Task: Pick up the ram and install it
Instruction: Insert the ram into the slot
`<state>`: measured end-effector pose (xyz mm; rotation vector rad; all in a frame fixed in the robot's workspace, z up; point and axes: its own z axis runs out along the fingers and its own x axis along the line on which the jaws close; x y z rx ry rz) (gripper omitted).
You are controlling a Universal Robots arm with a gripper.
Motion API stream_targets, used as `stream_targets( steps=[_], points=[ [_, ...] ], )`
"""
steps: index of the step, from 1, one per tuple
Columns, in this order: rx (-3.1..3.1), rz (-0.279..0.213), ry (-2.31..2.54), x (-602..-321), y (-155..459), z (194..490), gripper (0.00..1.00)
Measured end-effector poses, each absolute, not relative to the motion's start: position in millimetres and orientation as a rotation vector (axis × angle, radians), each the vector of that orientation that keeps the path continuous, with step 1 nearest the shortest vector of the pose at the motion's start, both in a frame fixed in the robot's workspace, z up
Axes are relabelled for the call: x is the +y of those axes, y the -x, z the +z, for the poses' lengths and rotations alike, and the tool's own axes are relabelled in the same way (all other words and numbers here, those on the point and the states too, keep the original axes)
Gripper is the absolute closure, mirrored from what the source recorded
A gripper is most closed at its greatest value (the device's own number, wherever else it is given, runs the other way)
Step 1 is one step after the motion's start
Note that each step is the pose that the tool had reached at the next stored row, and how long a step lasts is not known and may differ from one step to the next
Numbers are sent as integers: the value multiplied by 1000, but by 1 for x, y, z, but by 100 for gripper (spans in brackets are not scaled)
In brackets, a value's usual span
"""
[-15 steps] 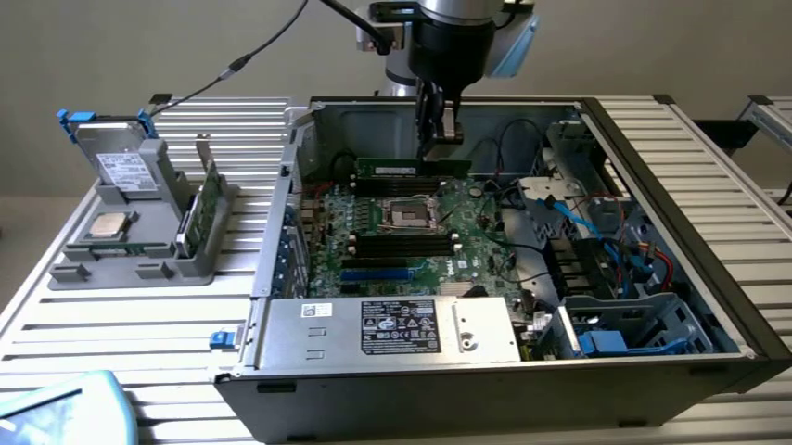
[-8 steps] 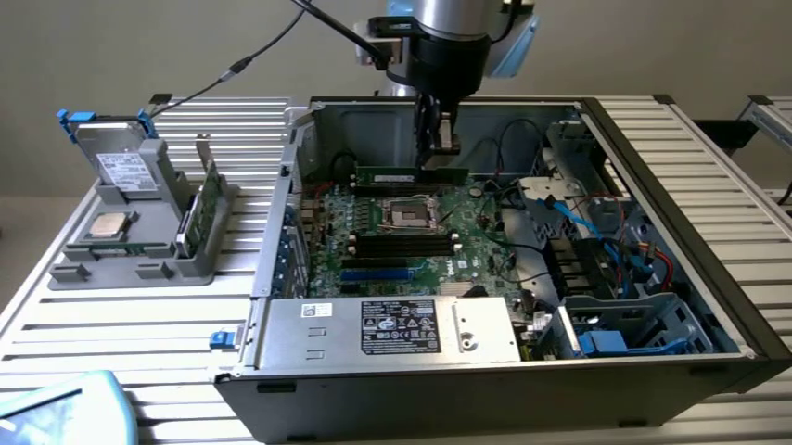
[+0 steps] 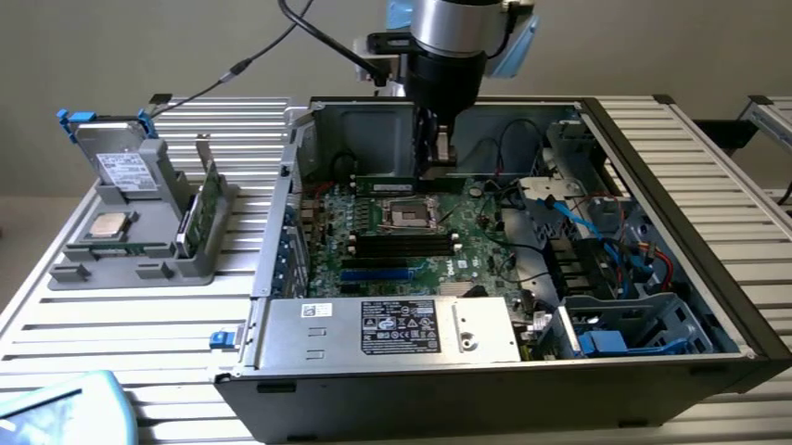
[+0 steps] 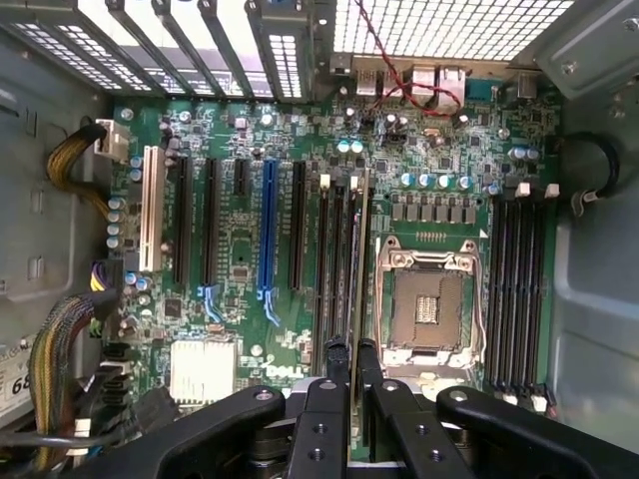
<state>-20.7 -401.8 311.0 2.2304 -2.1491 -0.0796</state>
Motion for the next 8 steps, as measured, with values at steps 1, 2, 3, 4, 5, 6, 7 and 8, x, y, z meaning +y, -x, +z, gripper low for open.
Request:
stream_targets(
  steps=[1,2,3,4,5,6,7,8],
  points=[
    [-2149,-80,-2230,-402,21,309,86],
    [-2148,-80,-2231,-402,21,307,86],
    [-2146,-80,-2234,-402,21,306,86],
    [-2142,-80,-2237,-402,21,304,86],
    [-2139,-79,-2240,-402,21,302,86],
    [-2137,-79,-2242,-402,21,300,86],
    [-2135,-79,-2244,-402,21,298,86],
    [-2133,-79,-2245,-402,21,296,86]
  ],
)
